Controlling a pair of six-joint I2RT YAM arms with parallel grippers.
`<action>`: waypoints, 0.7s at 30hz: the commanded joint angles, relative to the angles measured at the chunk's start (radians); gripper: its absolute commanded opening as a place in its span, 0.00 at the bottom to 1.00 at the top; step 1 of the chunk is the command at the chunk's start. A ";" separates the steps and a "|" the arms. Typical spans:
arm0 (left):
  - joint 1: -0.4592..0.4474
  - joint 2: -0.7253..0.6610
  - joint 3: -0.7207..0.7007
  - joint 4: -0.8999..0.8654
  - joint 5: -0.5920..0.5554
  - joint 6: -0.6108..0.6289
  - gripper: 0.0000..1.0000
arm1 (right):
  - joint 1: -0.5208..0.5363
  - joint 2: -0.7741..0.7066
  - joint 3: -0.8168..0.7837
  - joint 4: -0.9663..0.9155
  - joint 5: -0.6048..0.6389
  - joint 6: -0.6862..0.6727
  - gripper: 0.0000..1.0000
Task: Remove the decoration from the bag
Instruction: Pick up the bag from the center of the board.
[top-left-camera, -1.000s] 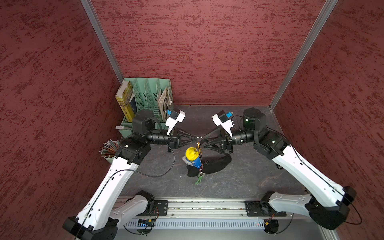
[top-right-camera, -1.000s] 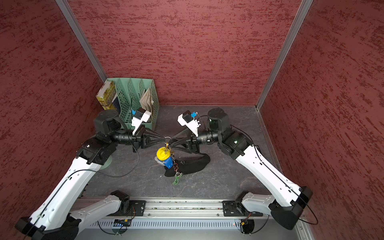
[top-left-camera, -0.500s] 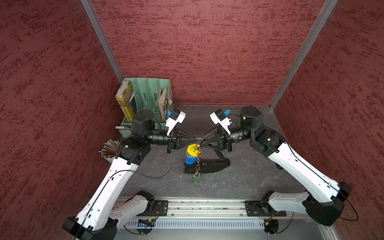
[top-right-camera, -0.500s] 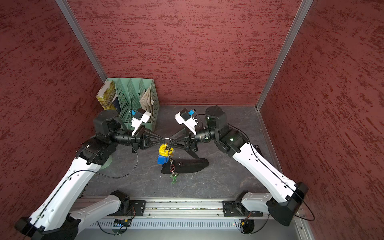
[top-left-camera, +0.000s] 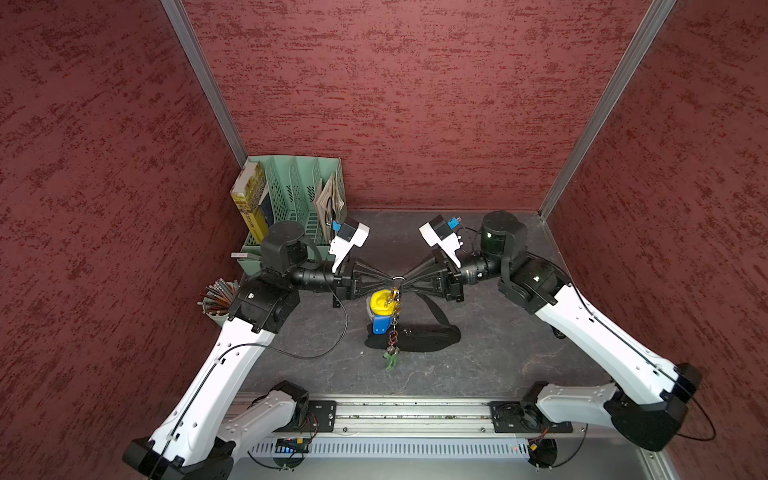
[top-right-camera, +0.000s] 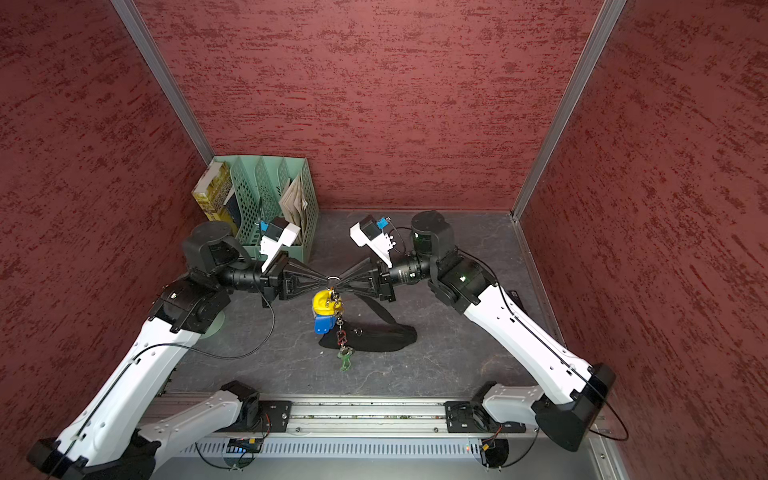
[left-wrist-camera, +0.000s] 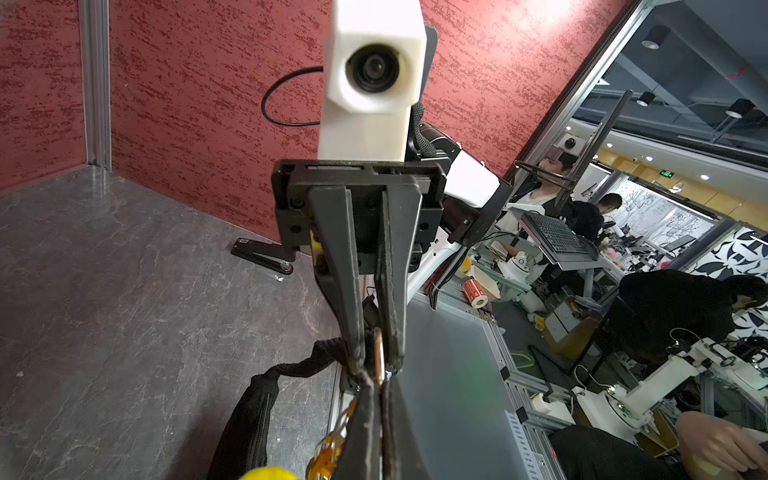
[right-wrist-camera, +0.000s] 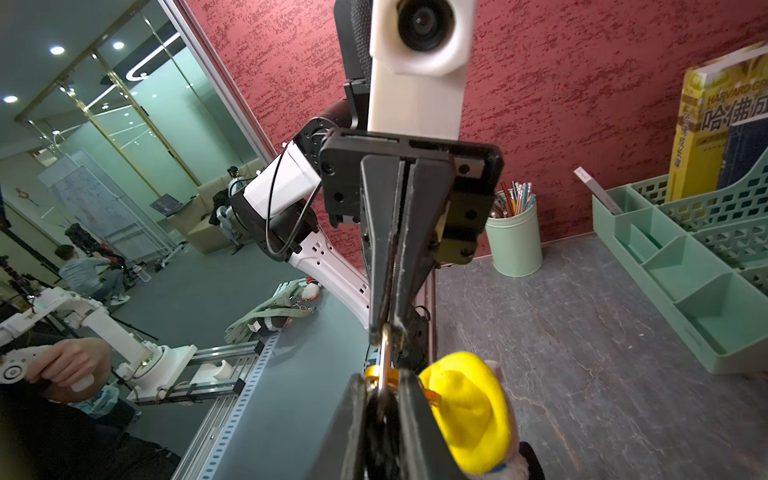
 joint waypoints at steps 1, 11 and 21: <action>-0.003 -0.022 -0.004 0.066 0.008 -0.025 0.00 | 0.001 0.016 0.029 0.012 -0.014 0.005 0.18; -0.015 -0.023 -0.023 0.095 -0.004 -0.046 0.00 | 0.000 0.022 0.030 0.028 -0.004 0.020 0.00; -0.018 -0.080 -0.128 0.157 -0.017 -0.029 0.67 | 0.001 -0.011 0.028 -0.006 -0.025 -0.006 0.00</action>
